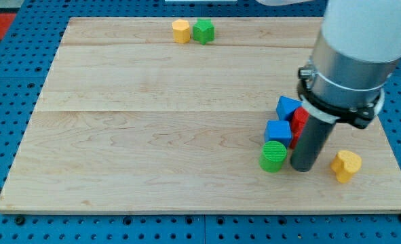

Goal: Separate the red circle from group of blocks

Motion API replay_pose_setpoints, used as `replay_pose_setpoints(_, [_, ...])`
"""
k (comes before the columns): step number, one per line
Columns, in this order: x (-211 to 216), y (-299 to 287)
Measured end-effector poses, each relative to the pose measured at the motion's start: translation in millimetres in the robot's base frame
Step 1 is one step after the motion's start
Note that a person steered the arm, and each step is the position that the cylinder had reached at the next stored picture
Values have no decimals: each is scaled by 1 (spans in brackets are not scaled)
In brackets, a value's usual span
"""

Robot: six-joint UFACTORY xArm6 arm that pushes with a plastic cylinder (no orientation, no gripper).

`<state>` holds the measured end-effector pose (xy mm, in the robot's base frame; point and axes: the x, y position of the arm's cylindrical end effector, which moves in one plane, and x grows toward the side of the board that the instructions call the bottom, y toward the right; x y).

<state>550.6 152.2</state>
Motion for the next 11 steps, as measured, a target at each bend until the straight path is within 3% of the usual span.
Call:
replay_pose_setpoints(5, [-63, 37])
replay_pose_setpoints(8, [-150, -4])
replay_pose_setpoints(11, [-270, -12])
